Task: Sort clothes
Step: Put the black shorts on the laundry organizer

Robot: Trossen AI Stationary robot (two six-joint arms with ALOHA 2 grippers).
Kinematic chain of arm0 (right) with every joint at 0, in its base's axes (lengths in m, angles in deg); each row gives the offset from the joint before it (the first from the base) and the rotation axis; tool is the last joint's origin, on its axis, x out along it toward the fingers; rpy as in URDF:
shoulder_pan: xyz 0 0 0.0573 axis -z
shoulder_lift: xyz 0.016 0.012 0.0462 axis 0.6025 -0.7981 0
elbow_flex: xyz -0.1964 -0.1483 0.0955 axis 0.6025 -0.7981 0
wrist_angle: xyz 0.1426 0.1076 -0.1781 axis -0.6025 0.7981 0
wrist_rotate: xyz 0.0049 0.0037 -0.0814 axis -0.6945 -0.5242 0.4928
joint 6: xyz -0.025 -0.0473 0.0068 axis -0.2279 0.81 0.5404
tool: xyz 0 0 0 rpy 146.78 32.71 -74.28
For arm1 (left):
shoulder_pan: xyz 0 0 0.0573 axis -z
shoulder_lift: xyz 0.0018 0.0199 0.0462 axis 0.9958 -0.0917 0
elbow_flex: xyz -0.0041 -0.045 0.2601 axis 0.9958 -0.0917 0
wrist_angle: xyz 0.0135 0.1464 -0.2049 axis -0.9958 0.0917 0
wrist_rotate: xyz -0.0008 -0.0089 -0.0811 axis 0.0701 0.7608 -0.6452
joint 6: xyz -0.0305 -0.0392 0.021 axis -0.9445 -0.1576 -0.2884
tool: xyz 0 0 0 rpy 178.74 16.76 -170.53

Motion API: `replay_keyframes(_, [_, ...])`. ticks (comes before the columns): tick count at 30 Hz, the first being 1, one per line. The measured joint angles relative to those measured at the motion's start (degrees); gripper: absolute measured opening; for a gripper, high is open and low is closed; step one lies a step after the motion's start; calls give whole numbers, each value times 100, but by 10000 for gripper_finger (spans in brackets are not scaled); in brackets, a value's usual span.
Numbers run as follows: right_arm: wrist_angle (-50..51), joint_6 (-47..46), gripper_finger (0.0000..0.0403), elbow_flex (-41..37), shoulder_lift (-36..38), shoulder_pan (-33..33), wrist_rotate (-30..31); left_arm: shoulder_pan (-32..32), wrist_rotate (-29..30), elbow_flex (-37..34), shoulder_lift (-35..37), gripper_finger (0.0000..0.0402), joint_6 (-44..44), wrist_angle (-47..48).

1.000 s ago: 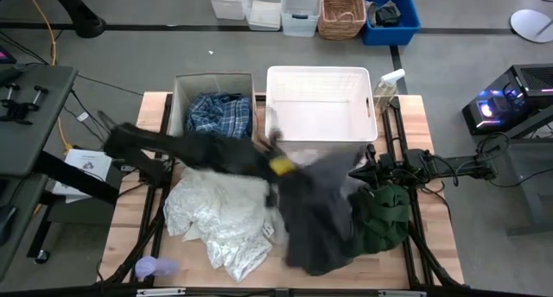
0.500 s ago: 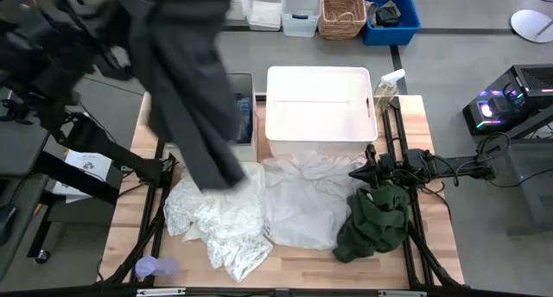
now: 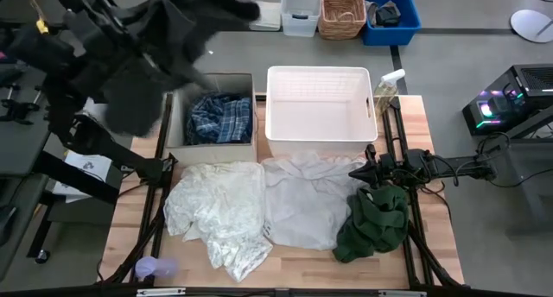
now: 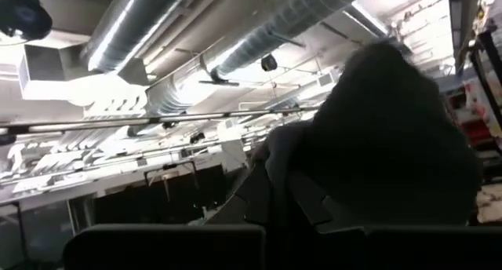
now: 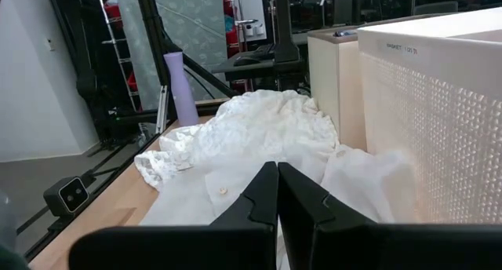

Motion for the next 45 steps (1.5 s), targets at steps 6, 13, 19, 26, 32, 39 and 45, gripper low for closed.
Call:
replay_keyframes(6, [0, 0, 0, 1, 0, 0, 0, -386, 229, 9, 1, 0, -573, 1202])
replay_keyframes(13, [0, 2, 0, 2, 0, -2, 0, -1368, 798, -2, 43, 0, -1196, 2164])
replay_keyframes(19, [0, 0, 0, 2, 0, 0, 0, -2010, 1532, 9, 94, 0, -648, 1596])
replay_keyframes(26, [0, 1, 0, 1, 0, -2, 0, -2440, 1323, 7, -208, 0, -520, 1491])
replay_keyframes(32, [2, 0, 0, 1, 0, -1, 0, -3007, 294, 12, -614, 0, -507, 133])
replay_keyframes(39, [2, 1, 0, 1, 0, 0, 0, -3603, -287, -2, -1055, 0, -719, -137])
replay_keyframes(45, [1, 1, 0, 0, -1, 0, 0, -3648, -269, 4, -785, 0, -1277, 1350])
